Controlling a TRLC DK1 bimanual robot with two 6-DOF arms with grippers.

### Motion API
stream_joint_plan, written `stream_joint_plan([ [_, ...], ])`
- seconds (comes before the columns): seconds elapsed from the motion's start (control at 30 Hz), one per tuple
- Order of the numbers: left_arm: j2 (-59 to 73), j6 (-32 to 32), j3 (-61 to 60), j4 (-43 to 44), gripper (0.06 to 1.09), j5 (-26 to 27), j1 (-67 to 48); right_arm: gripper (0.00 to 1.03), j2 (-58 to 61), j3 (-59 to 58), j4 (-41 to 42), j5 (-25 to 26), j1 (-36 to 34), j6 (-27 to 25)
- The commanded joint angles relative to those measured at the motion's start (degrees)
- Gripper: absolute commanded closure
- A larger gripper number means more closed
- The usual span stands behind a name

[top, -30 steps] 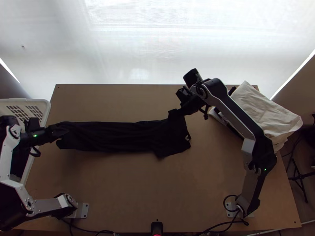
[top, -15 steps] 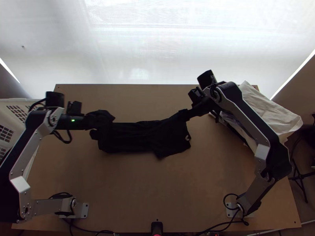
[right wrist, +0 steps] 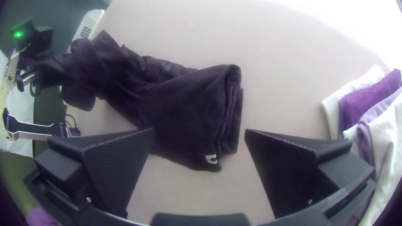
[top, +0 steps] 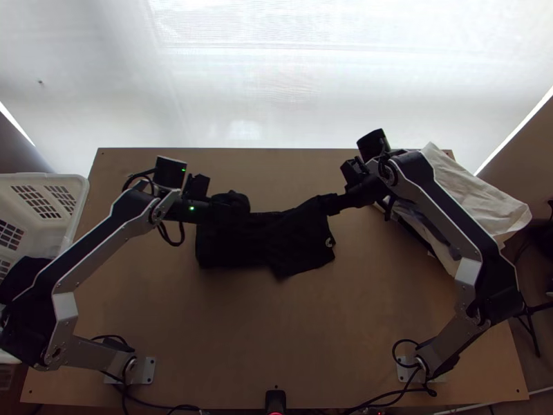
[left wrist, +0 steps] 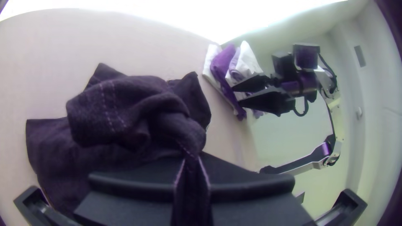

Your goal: Fold the t-shirt

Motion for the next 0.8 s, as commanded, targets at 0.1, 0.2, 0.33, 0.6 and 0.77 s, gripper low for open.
stream_joint_plan([
  [0.1, 5.52, -8.89, 1.34, 13.56, 1.05, -0.35, -8.31, 0.04, -0.44, -3.49, 1.98, 0.14, -0.69, 0.68],
  [0.2, 7.63, -12.41, 1.25, 17.96, 1.05, -0.35, -9.63, 0.04, -0.44, -3.93, 2.33, 0.14, -0.86, 0.68],
  [0.33, 9.91, -15.57, 1.25, 22.88, 1.05, -0.44, -11.65, 0.04, -0.97, -4.28, 2.42, 0.14, -1.48, 0.59],
  [0.6, 13.6, -20.05, 3.36, 28.42, 1.05, -1.41, -15.34, 0.04, -3.43, -7.8, 3.48, 0.14, -3.06, 0.59],
  [0.77, 15.63, -22.25, 5.47, 30.79, 1.05, -3.87, -17.19, 0.04, -4.39, -9.73, 4.18, 0.14, -3.76, 0.59],
])
